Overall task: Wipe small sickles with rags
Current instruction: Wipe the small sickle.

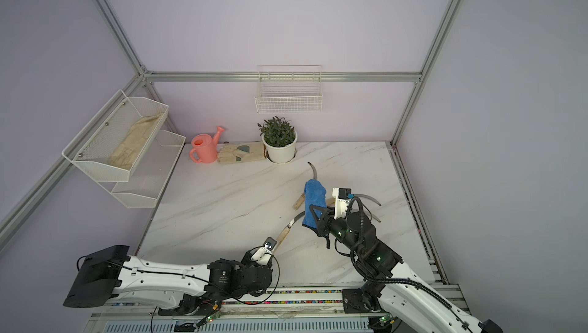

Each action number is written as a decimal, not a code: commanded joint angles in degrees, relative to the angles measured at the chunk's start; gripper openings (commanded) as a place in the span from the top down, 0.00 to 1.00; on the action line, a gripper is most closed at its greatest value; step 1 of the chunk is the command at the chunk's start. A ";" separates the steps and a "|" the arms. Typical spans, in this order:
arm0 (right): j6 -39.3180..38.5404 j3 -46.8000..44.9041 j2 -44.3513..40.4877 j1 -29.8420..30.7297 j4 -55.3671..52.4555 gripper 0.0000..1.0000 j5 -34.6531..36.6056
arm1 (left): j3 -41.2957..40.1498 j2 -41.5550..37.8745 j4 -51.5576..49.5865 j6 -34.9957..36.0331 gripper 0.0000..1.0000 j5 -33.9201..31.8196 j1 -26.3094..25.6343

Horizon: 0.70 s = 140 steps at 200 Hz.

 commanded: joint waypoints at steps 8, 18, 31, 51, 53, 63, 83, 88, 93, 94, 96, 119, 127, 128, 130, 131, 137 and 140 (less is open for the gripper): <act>-0.92 0.90 4.34 2.90 0.78 1.00 5.56 | 4.20 2.49 8.95 9.96 1.00 -2.61 1.11; -0.52 0.63 6.95 3.60 2.06 1.00 6.04 | 4.03 2.68 10.94 11.59 1.00 -1.76 1.51; 0.05 0.42 11.01 4.36 3.20 1.00 7.72 | 3.62 2.47 13.88 14.27 1.00 -0.21 1.86; 1.08 -0.03 16.63 4.81 4.24 1.00 11.44 | 0.55 1.02 21.60 19.58 1.00 3.51 1.86; 1.15 -0.15 17.05 4.84 4.26 1.00 11.84 | 0.16 0.77 22.29 20.12 1.00 3.82 1.86; 1.84 -0.10 19.12 4.83 3.53 1.00 13.65 | -2.20 -0.17 27.20 23.36 1.00 5.90 1.90; 3.62 -1.22 19.37 4.88 1.52 1.00 15.99 | -6.75 -1.69 36.47 28.83 1.00 10.84 1.86; 3.88 -1.84 18.69 4.98 1.46 1.00 16.01 | -7.54 -1.93 38.13 29.64 1.00 11.29 1.86; 4.21 -2.51 17.82 4.99 1.50 1.00 15.99 | -8.32 -2.02 39.58 30.35 1.00 11.75 1.95; 4.24 -2.67 17.61 4.99 1.48 1.00 15.99 | -8.50 -2.04 39.90 30.54 1.00 11.89 1.99; 4.34 -2.95 17.21 5.06 1.35 1.00 15.99 | -8.74 -2.06 40.43 30.79 1.00 12.09 1.98; 5.31 -4.58 13.13 5.22 -1.18 1.00 16.46 | -10.43 -1.83 44.61 32.89 1.00 17.81 3.52; 5.48 -4.92 11.88 5.26 -1.83 1.00 16.23 | -10.31 -1.34 44.67 33.09 1.00 20.22 4.48; 5.45 -4.93 11.74 5.26 -1.90 1.00 16.20 | -10.29 -1.22 44.64 33.10 1.00 20.48 4.62; 5.56 -4.98 11.39 5.26 -2.02 1.00 16.11 | -10.29 -1.09 44.62 33.10 1.00 20.91 4.88; 5.58 -5.01 11.32 5.26 -2.13 1.00 16.10 | -10.23 -1.01 44.62 33.10 1.00 21.13 5.08; 5.67 -5.03 10.54 5.34 -2.70 1.00 15.92 | -10.01 -0.41 44.57 33.18 1.00 22.69 5.87; 5.69 -5.03 10.16 5.42 -3.08 1.00 15.83 | -9.96 -0.10 44.72 33.18 1.00 23.33 6.24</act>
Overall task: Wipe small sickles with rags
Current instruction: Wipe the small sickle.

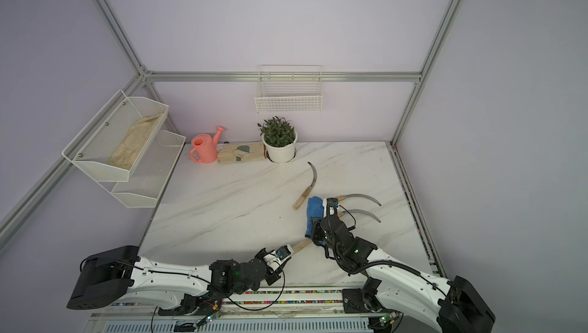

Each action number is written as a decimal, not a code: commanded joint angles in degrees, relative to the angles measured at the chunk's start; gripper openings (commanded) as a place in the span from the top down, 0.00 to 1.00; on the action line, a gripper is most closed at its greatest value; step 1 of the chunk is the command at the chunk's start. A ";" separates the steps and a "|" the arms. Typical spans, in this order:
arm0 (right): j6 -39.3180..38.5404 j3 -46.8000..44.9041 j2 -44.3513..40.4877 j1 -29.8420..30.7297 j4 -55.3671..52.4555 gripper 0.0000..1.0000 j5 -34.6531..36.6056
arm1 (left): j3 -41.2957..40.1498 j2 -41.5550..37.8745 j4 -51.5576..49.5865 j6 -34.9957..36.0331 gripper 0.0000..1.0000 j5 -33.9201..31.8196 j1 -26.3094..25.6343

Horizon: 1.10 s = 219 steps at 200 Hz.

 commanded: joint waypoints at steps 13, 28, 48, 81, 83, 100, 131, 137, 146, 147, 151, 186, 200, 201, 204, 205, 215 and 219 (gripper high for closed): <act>1.81 -0.23 -4.40 0.82 -3.23 1.00 1.41 | -0.51 1.80 10.26 3.61 1.00 10.35 4.27; 1.99 -0.45 -5.18 0.94 -3.99 1.00 2.26 | -0.79 2.03 12.35 3.06 1.00 11.24 6.25; 2.39 -0.50 -4.64 0.98 -5.07 1.00 3.57 | -1.71 0.22 14.65 2.65 1.00 18.38 10.79; 2.46 -0.21 -2.88 0.98 -4.66 1.00 5.72 | -4.42 -2.65 20.84 -0.62 1.00 25.31 18.27; 2.44 -0.18 -2.76 0.98 -4.60 1.00 5.74 | -4.91 -2.65 22.17 -0.74 1.00 25.95 18.58; 2.22 -0.03 -1.40 1.02 -3.33 1.00 5.72 | -8.92 -1.54 31.08 1.85 1.00 30.70 19.14; 2.42 0.57 0.80 1.05 -2.82 1.00 5.92 | -11.14 -0.83 33.57 2.60 1.00 26.67 19.23; 2.52 0.56 0.83 1.08 -2.87 1.00 5.92 | -10.86 -1.10 32.44 3.02 1.00 26.68 19.22; 2.60 0.56 0.54 1.13 -3.27 1.00 5.92 | -10.25 -1.30 31.20 3.41 1.00 26.96 19.23; 2.56 0.61 0.49 1.10 -3.34 1.00 5.92 | -10.17 -1.30 31.08 3.43 1.00 27.04 19.23; 2.66 0.70 0.20 1.06 -3.67 1.00 6.01 | -9.71 -1.38 30.40 3.64 1.00 27.59 19.23; 3.31 0.44 -4.97 1.22 -7.09 1.00 6.00 | -2.22 0.34 18.41 7.82 1.00 34.51 19.32; 3.47 0.31 -7.10 1.24 -8.28 1.00 5.26 | -1.35 1.80 18.91 9.42 1.00 37.84 20.16; 3.48 0.26 -7.20 1.28 -8.35 1.00 5.24 | -1.41 1.88 19.18 9.46 1.00 37.93 20.23; 3.49 0.22 -7.47 1.32 -8.52 1.00 5.06 | -1.52 2.14 20.14 9.43 1.00 38.13 20.36; 3.49 0.22 -7.56 1.37 -8.55 1.00 4.96 | -1.58 2.18 20.46 9.42 1.00 38.17 20.50; 3.52 -0.01 -8.20 1.33 -8.88 1.00 4.24 | -2.13 2.58 23.46 8.89 1.00 39.08 21.67; 3.67 -0.13 -8.33 1.37 -8.88 1.00 4.12 | -2.27 2.58 24.43 8.70 1.00 39.99 22.11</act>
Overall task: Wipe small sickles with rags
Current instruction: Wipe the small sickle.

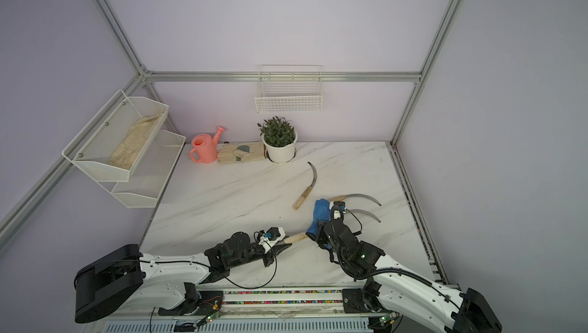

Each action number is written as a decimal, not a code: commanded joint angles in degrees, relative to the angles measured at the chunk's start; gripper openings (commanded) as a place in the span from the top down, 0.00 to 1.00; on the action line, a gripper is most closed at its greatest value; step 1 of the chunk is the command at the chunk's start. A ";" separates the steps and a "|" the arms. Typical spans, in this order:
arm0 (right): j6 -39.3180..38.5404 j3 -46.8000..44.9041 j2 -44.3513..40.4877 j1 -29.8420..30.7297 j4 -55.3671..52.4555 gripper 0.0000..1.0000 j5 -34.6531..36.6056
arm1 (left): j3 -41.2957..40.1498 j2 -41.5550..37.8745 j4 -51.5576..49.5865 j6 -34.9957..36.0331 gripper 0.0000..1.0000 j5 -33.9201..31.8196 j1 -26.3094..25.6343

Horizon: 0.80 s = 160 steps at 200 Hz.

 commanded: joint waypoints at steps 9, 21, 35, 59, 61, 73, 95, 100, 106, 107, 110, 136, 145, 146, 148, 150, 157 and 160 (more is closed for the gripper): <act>1.57 -0.02 -1.86 0.46 -1.05 1.00 -0.06 | 2.38 0.34 5.49 1.98 1.00 9.47 2.56; 2.10 -0.04 -1.23 0.45 -1.27 1.00 0.49 | 3.83 -0.55 2.27 3.27 1.00 10.25 2.79; 2.52 0.05 0.14 0.54 -0.36 1.00 0.65 | 4.90 -1.00 -0.12 4.61 1.00 10.27 2.97; 2.22 1.69 3.84 1.04 2.26 1.00 -1.69 | 6.12 -0.78 -1.83 4.23 1.00 11.72 5.53; 2.15 1.79 4.12 1.16 2.59 1.00 -2.00 | 6.19 -0.77 -1.86 4.11 1.00 12.03 5.85; 1.94 2.71 6.03 2.40 4.83 1.00 -3.14 | 6.36 -0.76 -1.55 2.59 1.00 14.20 7.81; 1.58 3.71 8.70 5.18 9.34 1.00 -4.72 | 5.35 -1.32 1.30 1.26 1.00 17.46 10.23; 1.39 3.79 9.24 6.02 10.60 1.00 -5.32 | 5.28 -1.71 1.52 1.27 1.00 17.77 10.34; 1.20 3.88 9.78 7.10 12.35 1.00 -5.81 | 5.22 -2.17 1.43 1.36 1.00 18.42 10.38; 1.16 3.86 9.92 7.40 12.64 1.00 -5.88 | 5.20 -2.26 1.36 1.40 1.00 18.57 10.38; 1.15 4.00 10.15 7.98 13.35 1.00 -5.89 | 5.11 -2.48 1.26 1.46 1.00 18.91 10.38; 0.74 5.74 13.41 14.44 17.15 1.00 -4.12 | 5.19 -3.50 0.85 1.64 1.00 20.11 10.38; 0.45 6.33 14.68 16.14 18.61 1.00 -4.14 | 5.37 -3.00 0.86 2.21 1.00 20.18 10.38; 0.40 6.41 14.87 16.32 18.80 1.00 -4.16 | 5.41 -2.94 0.86 2.22 1.00 20.16 10.38; 0.35 6.64 15.21 16.60 19.03 1.00 -4.12 | 5.48 -2.80 0.86 2.35 1.00 20.14 10.38; 0.28 6.76 15.52 16.87 19.31 1.00 -4.19 | 5.52 -2.66 0.79 2.47 1.00 20.13 10.38; 0.23 7.34 16.67 17.63 19.78 1.00 -4.43 | 5.79 -2.21 0.79 2.70 1.00 19.90 10.39; 0.25 7.43 17.09 17.85 19.98 1.00 -4.45 | 5.86 -2.10 0.77 2.85 1.00 19.71 10.38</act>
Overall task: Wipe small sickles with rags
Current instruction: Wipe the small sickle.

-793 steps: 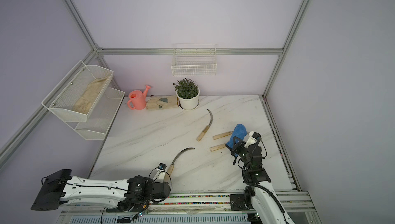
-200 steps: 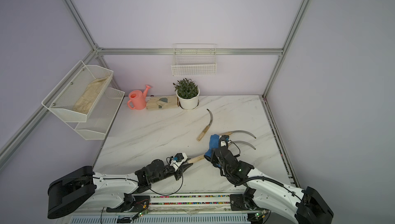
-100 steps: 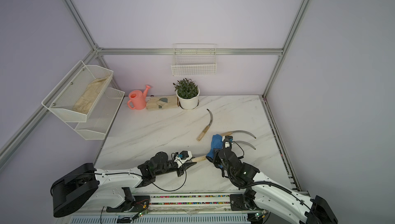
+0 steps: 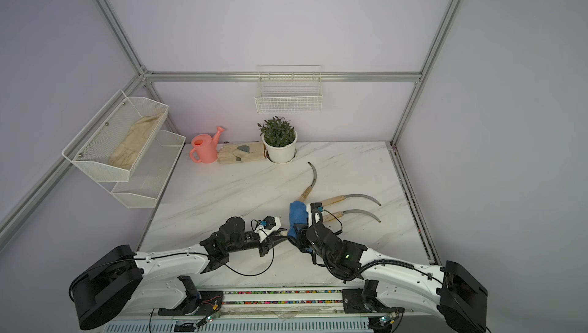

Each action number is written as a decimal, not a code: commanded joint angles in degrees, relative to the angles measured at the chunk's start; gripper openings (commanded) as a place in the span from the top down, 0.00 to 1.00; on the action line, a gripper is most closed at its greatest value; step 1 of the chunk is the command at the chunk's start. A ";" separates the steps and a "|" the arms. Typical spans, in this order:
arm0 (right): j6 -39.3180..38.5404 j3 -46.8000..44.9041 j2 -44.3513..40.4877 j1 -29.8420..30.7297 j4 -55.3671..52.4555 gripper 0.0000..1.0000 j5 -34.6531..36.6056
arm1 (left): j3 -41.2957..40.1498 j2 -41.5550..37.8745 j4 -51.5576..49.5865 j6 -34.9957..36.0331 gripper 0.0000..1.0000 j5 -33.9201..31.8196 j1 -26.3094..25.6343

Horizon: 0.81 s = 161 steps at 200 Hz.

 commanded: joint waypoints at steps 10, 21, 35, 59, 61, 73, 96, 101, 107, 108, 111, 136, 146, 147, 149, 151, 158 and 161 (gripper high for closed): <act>-0.15 2.45 4.63 3.69 6.76 1.00 -3.22 | 3.13 -0.40 6.45 1.12 1.00 2.91 -0.20; 0.52 2.21 5.12 3.69 6.83 1.00 -2.60 | 3.02 -0.50 6.47 1.06 1.00 1.78 -0.21; 3.21 1.20 4.23 3.65 4.82 1.00 0.48 | 2.61 -0.94 6.91 0.61 1.00 0.64 -0.20; 5.17 -3.47 -0.82 3.44 3.73 1.00 5.27 | 1.47 -1.51 8.44 -0.02 1.00 0.20 -0.20; 5.26 -3.89 -1.27 3.41 3.61 1.00 5.47 | 1.39 -1.55 8.54 -0.07 1.00 0.18 -0.16; 6.02 -6.11 -3.37 2.68 2.77 1.00 6.30 | 1.08 -1.73 9.14 -0.18 1.00 0.20 -0.20; 7.58 -9.68 -5.07 0.21 1.93 1.00 6.82 | 0.51 -2.43 9.48 -0.13 1.00 0.31 -0.19; 7.79 -10.26 -5.01 -0.71 1.84 1.00 6.44 | 0.38 -2.68 9.56 -0.20 1.00 0.37 -0.20; 8.03 -10.87 -5.01 -2.07 1.81 1.00 5.55 | 0.09 -2.92 9.57 -0.16 1.00 0.60 -0.20; 8.05 -10.94 -5.00 -2.36 1.81 1.00 5.34 | 0.10 -2.95 9.61 -0.18 1.00 0.62 -0.20; 8.12 -11.31 -5.01 -3.05 1.86 1.00 4.82 | 0.03 -3.08 9.58 -0.20 1.00 0.78 -0.21; 7.34 -12.21 -5.72 -7.07 1.37 1.00 2.81 | -0.18 -3.45 9.45 -0.18 1.00 0.49 -0.18; 7.28 -11.45 -6.04 -7.06 0.33 1.00 2.92 | 0.07 -3.19 9.25 -0.28 1.00 -0.42 -0.20; 7.19 -11.31 -6.09 -7.04 0.24 1.00 2.92 | 0.09 -3.13 9.28 -0.24 1.00 -0.46 -0.20; 7.02 -11.15 -6.10 -7.10 -0.03 1.00 2.92 | 0.14 -3.01 9.21 -0.30 1.00 -0.60 -0.20; 6.60 -10.87 -6.02 -7.05 -0.10 1.00 2.99 | 0.24 -2.94 9.11 -0.30 1.00 -0.84 -0.20; 6.10 -10.20 -5.64 -7.03 0.32 1.00 1.94 | 0.46 -2.53 8.97 -0.30 1.00 -1.15 -0.19; 6.09 -10.07 -5.37 -6.99 0.85 1.00 1.12 | 0.57 -2.40 8.84 -0.28 1.00 -1.26 -0.20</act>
